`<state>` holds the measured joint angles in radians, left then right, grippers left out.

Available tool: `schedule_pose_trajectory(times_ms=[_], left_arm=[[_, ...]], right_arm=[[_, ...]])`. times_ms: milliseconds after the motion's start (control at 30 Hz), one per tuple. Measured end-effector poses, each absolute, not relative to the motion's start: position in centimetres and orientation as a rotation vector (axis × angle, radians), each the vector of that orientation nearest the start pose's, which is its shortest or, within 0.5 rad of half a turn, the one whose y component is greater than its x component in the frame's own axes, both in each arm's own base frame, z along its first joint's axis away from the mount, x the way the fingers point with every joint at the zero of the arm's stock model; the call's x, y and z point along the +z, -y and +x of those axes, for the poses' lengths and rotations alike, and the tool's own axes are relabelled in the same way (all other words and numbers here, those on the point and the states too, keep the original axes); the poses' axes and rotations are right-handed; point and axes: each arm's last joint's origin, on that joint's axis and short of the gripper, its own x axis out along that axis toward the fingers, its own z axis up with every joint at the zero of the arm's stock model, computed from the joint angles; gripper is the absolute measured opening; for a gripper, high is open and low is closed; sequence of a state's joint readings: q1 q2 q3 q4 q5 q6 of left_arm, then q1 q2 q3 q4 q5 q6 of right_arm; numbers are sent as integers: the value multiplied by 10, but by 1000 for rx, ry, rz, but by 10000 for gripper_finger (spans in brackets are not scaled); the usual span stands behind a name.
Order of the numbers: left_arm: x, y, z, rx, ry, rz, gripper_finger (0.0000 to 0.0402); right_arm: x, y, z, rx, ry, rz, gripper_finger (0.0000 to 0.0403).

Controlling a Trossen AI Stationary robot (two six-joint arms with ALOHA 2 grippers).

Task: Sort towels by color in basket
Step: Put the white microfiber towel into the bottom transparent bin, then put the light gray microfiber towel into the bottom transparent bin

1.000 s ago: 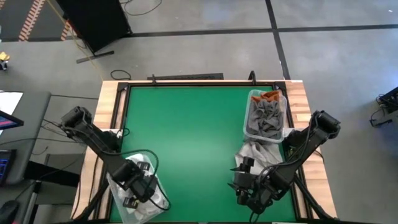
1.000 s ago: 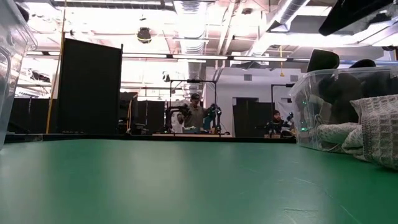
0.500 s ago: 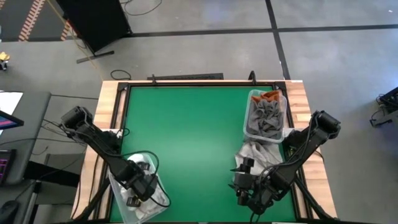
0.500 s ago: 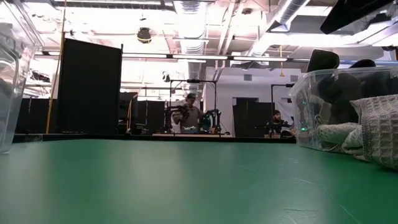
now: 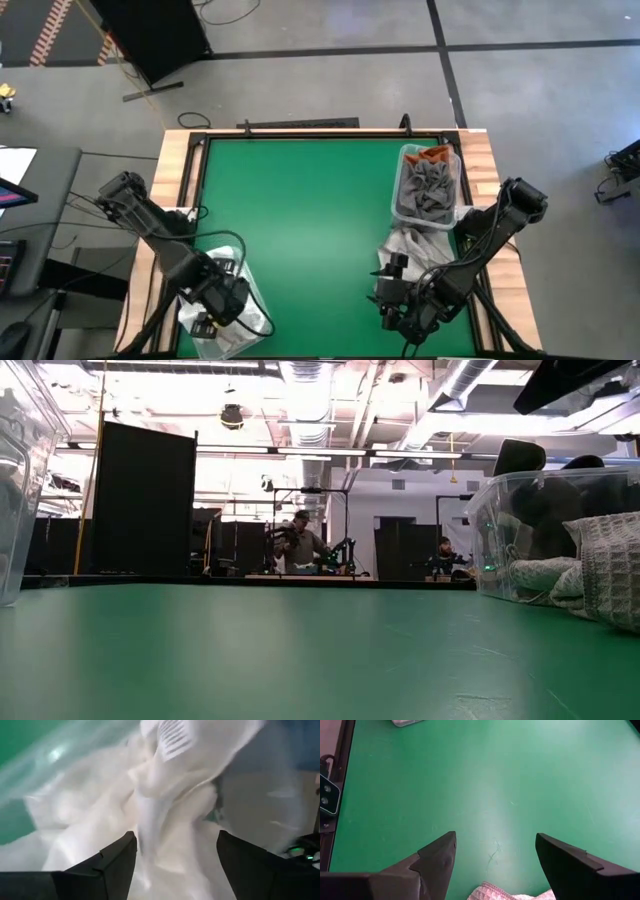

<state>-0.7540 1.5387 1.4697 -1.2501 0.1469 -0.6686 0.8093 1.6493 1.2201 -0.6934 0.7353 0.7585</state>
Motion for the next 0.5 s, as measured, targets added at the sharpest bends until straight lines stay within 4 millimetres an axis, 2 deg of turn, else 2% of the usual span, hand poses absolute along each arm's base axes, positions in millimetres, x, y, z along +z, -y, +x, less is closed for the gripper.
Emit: schedule_pose_trajectory(times_ms=[133, 267, 367, 500], left_arm=[[354, 194, 203, -288, -1372, -125, 265], [380, 190, 208, -250, -1174, -10, 265], [385, 185, 216, -217, -1052, 114, 265], [380, 172, 238, -146, -972, 232, 265]], right_arm=[[239, -223, 240, -230, -752, -66, 304], [238, -224, 238, -224, -762, -75, 304], [239, -225, 235, -194, -794, -65, 304], [245, -219, 225, -189, -875, 11, 303]])
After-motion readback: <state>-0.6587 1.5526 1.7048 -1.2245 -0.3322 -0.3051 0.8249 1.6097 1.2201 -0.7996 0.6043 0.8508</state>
